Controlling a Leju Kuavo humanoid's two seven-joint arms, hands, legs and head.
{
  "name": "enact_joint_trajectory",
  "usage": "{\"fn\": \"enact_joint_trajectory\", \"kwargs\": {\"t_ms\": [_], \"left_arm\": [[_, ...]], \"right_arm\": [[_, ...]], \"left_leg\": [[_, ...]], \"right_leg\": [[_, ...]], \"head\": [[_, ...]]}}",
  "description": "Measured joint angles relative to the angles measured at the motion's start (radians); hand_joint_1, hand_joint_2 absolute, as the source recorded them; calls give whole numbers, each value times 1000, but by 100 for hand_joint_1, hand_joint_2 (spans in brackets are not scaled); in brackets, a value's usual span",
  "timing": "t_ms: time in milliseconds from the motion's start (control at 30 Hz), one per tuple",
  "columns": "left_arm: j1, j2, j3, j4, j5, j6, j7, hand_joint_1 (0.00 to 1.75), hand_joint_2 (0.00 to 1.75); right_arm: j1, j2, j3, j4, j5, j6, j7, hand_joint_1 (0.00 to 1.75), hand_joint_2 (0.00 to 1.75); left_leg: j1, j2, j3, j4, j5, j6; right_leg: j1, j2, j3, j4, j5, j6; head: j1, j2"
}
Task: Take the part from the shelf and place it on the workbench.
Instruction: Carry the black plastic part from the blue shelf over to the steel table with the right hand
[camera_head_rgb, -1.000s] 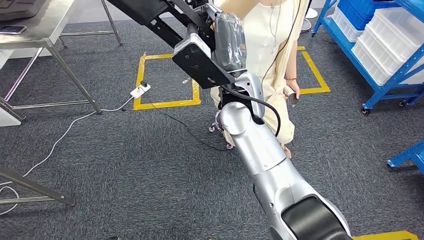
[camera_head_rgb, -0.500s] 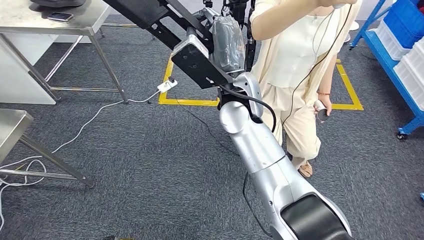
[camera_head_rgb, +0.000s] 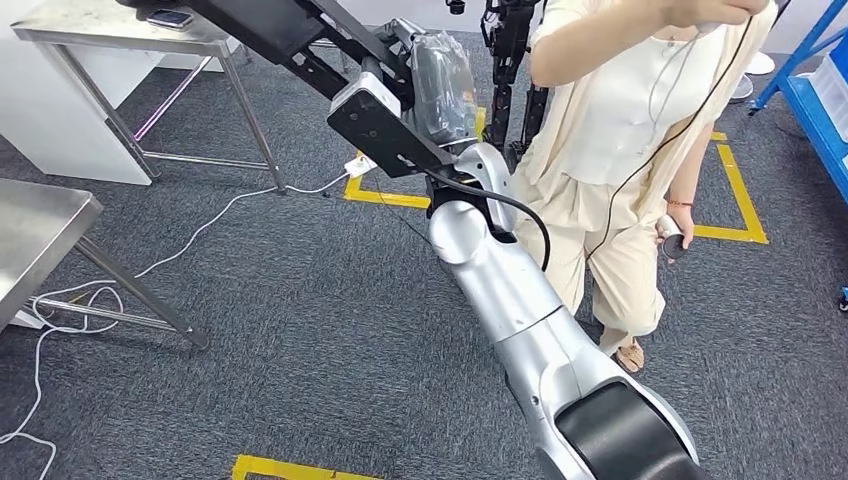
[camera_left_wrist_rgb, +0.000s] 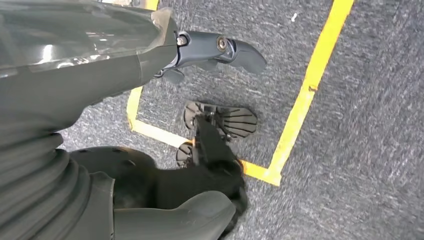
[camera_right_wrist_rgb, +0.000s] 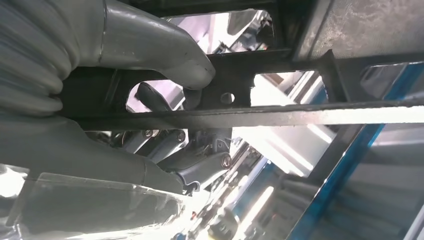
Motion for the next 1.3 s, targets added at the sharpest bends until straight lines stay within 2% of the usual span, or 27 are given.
{"fn": "enact_joint_trajectory", "kwargs": {"t_ms": [33, 100, 133, 167, 200, 267, 300, 333, 367, 433, 467, 500, 533, 600, 633, 700, 767, 800, 833, 867, 900, 967, 1033, 1133, 1200, 1267, 1300], "left_arm": [[-1, 0, 0, 0, -3, -1, 0, 0, 175], [-1, 1, 0, 0, -6, -5, 1, 0, 175], [-1, 2, 0, 0, -7, -8, 1, 0, 175], [-2, 2, 0, 0, -8, -9, 1, 0, 175], [-3, 2, 0, 0, -9, -10, 2, 0, 175], [-5, 2, 0, 0, -9, -12, 3, 0, 175], [-5, 2, 0, 0, -9, -12, 4, 0, 175], [-5, 2, 0, 0, -9, -13, 5, 0, 175], [-5, 2, 0, 0, -9, -14, 6, 0, 175], [-5, 1, 0, 0, -9, -16, 6, 0, 175], [-5, 2, 0, 0, -9, -17, 6, 0, 175], [-5, 2, 0, 0, -9, -17, 6, 0, 175], [-5, 2, 0, 0, -9, -17, 7, 0, 175], [-2, 2, 0, 0, -9, -17, 7, 0, 175], [0, 3, 0, 0, -9, -17, 7, 0, 175], [0, 3, 0, 0, -9, -18, 7, 0, 175], [-1, 3, 0, 0, -9, -19, 7, 0, 175], [-1, 3, 0, 0, -9, -20, 6, 0, 175], [0, 3, 0, 0, -9, -21, 5, 0, 175], [0, 3, 0, 0, -10, -22, 3, 0, 175], [0, 3, 0, 0, -10, -22, 1, 0, 175], [0, 4, 0, 0, -12, -23, -4, 0, 175], [-1, 4, 0, 0, -13, -24, -6, 0, 175], [0, 4, 1, 0, -14, -25, -8, 0, 175], [1, 5, 3, 0, -13, -24, -9, 0, 175], [1, 5, 5, 0, -12, -22, -12, 0, 175], [1, 5, 6, 0, -12, -21, -14, 0, 175]], "right_arm": [[0, 0, 1, 2, 2, 0, 2, 175, 175], [0, 2, 2, 6, 6, 0, 7, 175, 175], [1, 2, 3, 7, 9, 0, 10, 175, 175], [2, 1, 3, 7, 12, 0, 13, 175, 175], [3, 0, 3, 7, 14, 0, 15, 175, 175], [11, -8, 3, 7, 18, 0, 17, 175, 175], [18, -12, 3, 7, 19, 0, 18, 175, 175], [25, -16, 3, 7, 20, 0, 19, 175, 175], [30, -18, 3, 7, 21, 0, 21, 175, 175], [34, -19, 3, 7, 22, 0, 22, 175, 175], [34, -20, 4, 7, 22, 0, 22, 175, 175], [34, -21, 4, 7, 23, 1, 22, 175, 175], [35, -21, 4, 7, 23, 1, 22, 175, 175], [35, -21, 4, 7, 23, 1, 23, 175, 175], [35, -19, 4, 7, 24, 2, 23, 175, 175], [34, -14, 4, 7, 24, 2, 23, 175, 175], [35, -13, 3, 8, 24, 3, 23, 175, 175], [36, -13, 3, 10, 24, 4, 22, 175, 175], [37, -13, 3, 12, 25, 4, 21, 175, 175], [37, -13, 3, 15, 25, 5, 19, 175, 175], [38, -12, 3, 19, 26, 6, 15, 175, 175], [38, -9, 3, 22, 28, 6, 9, 175, 175], [37, -6, 3, 22, 31, 8, 8, 175, 175], [35, -4, 2, 21, 34, 19, 8, 175, 175], [33, -1, 0, 20, 32, 24, 8, 175, 175], [34, -3, -2, 21, 30, 25, 7, 175, 175], [35, -5, -2, 22, 28, 26, 7, 175, 175]], "left_leg": [[-5, 7, 9, -19, 2, 5], [-8, -11, 10, -26, 6, 14], [-7, -20, 13, -32, 10, 19], [-4, -29, 17, -39, 15, 26], [-1, -38, 20, -44, 19, 31], [0, -59, 21, -46, 22, 37], [0, -71, 21, -46, 22, 37], [0, -84, 21, -46, 22, 36], [1, -97, 21, -45, 22, 36], [3, -121, 20, -40, 20, 31], [3, -132, 17, -35, 17, 25], [3, -140, 14, -31, 16, 18], [4, -147, 10, -29, 15, 11], [9, -157, 5, -32, 18, -3], [11, -153, 2, -29, 16, -8], [12, -119, -22, 20, -14, -16], [12, -78, -81, 141, -73, -22], [13, -71, -114, 202, -96, -24], [14, -67, -135, 240, -104, -25], [14, -64, -138, 241, -93, -25], [13, -59, -120, 203, -67, -23], [8, -24, -50, 69, -7, -15], [0, -1, -7, -10, 15, -5], [-4, -24, -2, -24, 16, 12], [0, -42, 6, -36, 22, 25], [2, -62, 9, -40, 26, 32], [2, -74, 9, -40, 26, 34]], "right_leg": [[2, -7, 0, 0, -2, 3], [4, -21, 0, 0, -5, 10], [3, -16, -2, 7, -11, 14], [2, -1, -11, 29, -23, 16], [0, 21, -29, 71, -44, 16], [-8, 58, -88, 200, -97, 12], [-12, 64, -116, 257, -115, 14], [-15, 67, -132, 285, -121, 20], [-19, 68, -128, 274, -109, 29], [-30, 84, -72, 148, -53, 52], [-35, 98, -39, 82, -29, 58], [-37, 107, -17, 36, -13, 59], [-37, 114, -7, 14, -7, 56], [-33, 102, -6, 10, -4, 41], [-33, 96, -5, 7, -1, 34], [-36, 80, -1, 1, 3, 18], [-31, 63, 2, -1, 1, 8], [-27, 53, 2, 0, 0, 5], [-25, 43, 2, 0, -2, 3], [-22, 34, 3, 0, -3, 2], [-21, 25, 4, 0, -5, 1], [-15, 10, 8, 0, -10, 4], [-7, -2, 12, 0, -16, 12], [-4, -18, 16, 1, -24, 24], [-6, 13, -1, 44, -49, 28], [-10, 53, -58, 162, -98, 21], [-12, 61, -93, 229, -120, 20]], "head": [[0, 0], [0, 0], [0, 0], [0, 0], [2, 0], [4, 0], [5, 0], [5, 0], [5, 0], [5, 0], [5, 0], [5, 0], [5, 0], [4, 0], [4, 0], [-2, 0], [-7, 0], [-7, 0], [-7, 0], [-8, 0], [-7, 0], [-8, 0], [-6, 0], [-3, 0], [-2, 0], [0, 0], [2, 0]]}}
